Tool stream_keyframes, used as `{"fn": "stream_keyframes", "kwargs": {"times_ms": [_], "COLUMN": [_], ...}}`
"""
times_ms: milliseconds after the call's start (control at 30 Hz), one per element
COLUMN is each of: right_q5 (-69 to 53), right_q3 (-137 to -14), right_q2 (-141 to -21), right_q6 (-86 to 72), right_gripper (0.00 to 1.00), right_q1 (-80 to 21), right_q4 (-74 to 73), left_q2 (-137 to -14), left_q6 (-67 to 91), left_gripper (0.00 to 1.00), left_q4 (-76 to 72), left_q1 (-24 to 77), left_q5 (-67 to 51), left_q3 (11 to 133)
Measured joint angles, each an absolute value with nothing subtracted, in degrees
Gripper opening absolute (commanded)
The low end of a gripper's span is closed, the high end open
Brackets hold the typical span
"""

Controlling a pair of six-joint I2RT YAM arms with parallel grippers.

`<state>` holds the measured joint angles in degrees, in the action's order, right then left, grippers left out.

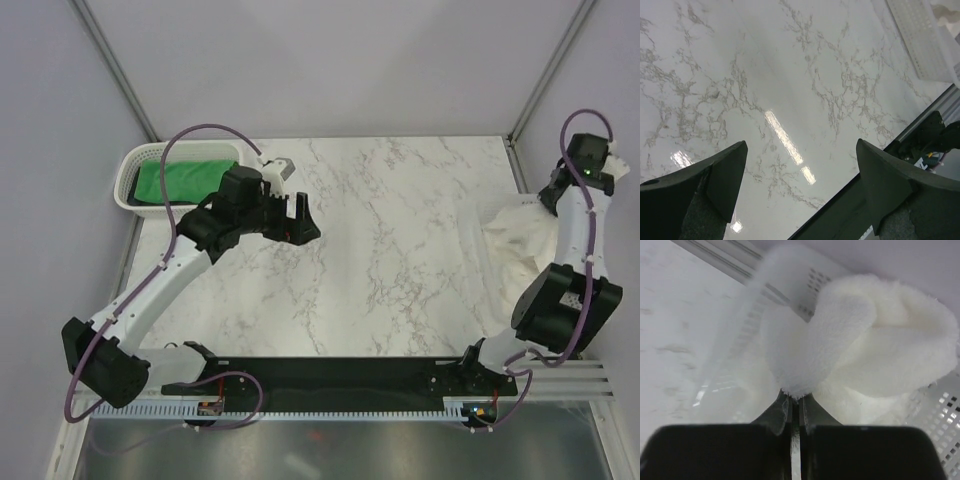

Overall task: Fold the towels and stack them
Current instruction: Grab crumpled towel, then move the towel to the center of the board

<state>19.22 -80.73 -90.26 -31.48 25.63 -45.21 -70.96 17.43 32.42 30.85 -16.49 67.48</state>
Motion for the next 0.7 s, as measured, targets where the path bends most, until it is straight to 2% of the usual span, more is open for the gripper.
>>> {"fn": "stream_keyframes", "kwargs": {"times_ms": [67,233,400,533,700], "right_q5": [15.84,-5.19,-19.94,-28.45,-33.47], "right_q3": [-89.25,-106.32,-125.14,-124.86,-108.51], "right_q2": [-87.48,-80.64,-82.54,-81.12,-77.93], "right_q6": [-29.89,-30.70,-33.82,-39.33,-45.01], "right_gripper": [0.00,0.00,0.00,0.00,0.00], "right_q1": [25.61,23.40,5.15,1.89,-6.15], "right_q4": [-46.94,-43.55,-40.18,-34.00,-21.41], "left_q2": [-71.09,-72.31,-71.88,-69.65,-64.71], "left_q6": [17.54,19.88,21.98,22.09,22.11], "left_gripper": [1.00,1.00,0.99,0.97,0.94], "left_q4": [32.60,32.82,32.73,33.06,32.69], "left_q1": [30.83,27.44,21.63,21.08,21.06], "left_q5": [-15.18,-12.91,-12.69,-13.32,-15.57], "left_q3": [69.60,77.17,80.97,80.66,76.38]}}
